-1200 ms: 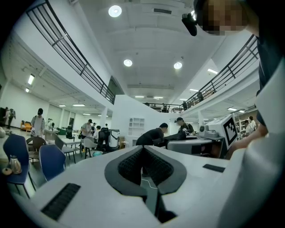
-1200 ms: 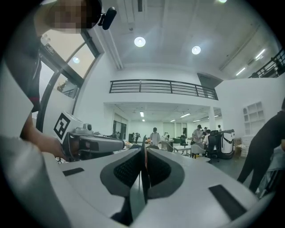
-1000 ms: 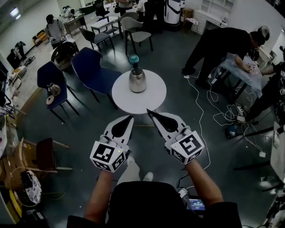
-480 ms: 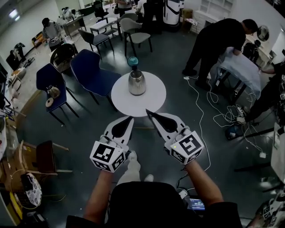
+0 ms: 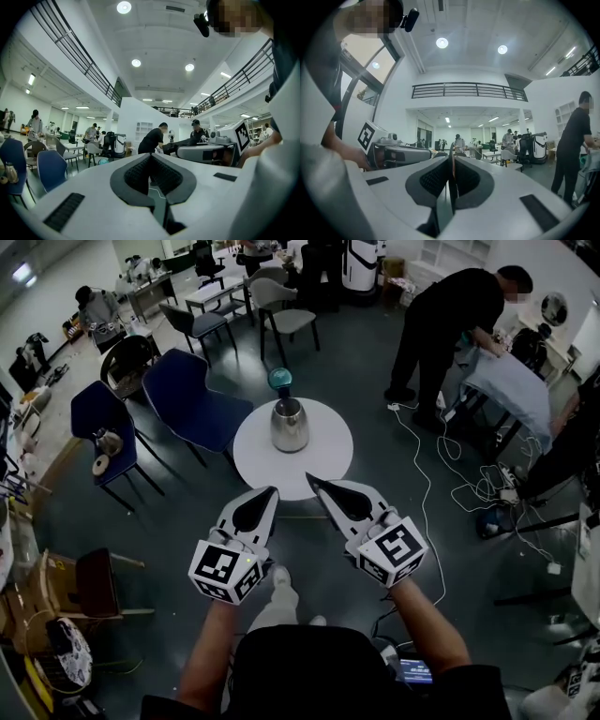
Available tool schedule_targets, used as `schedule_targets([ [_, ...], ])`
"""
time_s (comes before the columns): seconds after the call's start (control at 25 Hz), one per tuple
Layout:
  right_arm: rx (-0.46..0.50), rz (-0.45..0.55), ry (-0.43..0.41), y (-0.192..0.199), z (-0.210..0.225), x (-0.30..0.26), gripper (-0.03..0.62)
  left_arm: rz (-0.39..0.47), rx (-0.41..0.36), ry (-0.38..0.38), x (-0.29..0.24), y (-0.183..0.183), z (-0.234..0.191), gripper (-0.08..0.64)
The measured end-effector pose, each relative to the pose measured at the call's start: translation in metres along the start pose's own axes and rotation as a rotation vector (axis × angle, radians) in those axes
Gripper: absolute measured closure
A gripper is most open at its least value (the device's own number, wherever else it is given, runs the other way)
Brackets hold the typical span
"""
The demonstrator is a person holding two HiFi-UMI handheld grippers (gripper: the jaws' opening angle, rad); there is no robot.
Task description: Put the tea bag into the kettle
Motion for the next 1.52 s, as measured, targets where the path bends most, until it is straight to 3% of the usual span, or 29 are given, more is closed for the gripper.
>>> schedule_targets([
  [0.76, -0.040, -0.016, 0.052, 0.001, 0.115, -0.104, 0.558, -0.044, 0.027, 0.074, -0.125, -0.002, -0.091, 0.546],
  [1.0, -0.044, -0.032, 0.064, 0.001, 0.148, -0.152, 0.558, -0.053, 0.045, 0.089, -0.159, -0.003, -0.136, 0.545],
  [1.52, -0.053, -0.065, 0.080, 0.002, 0.191, -0.232, 0.558, -0.057, 0.045, 0.120, -0.201, -0.002, -0.217, 0.545],
])
Point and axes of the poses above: the fingertips, and each gripper's own axes: x backward along the fingers, z to its right, y out of its underside, the point moved 2 cm from there along x, backward along the fingers, and after that the axes turned 11 degrees about -y, right-handed, at the moved point
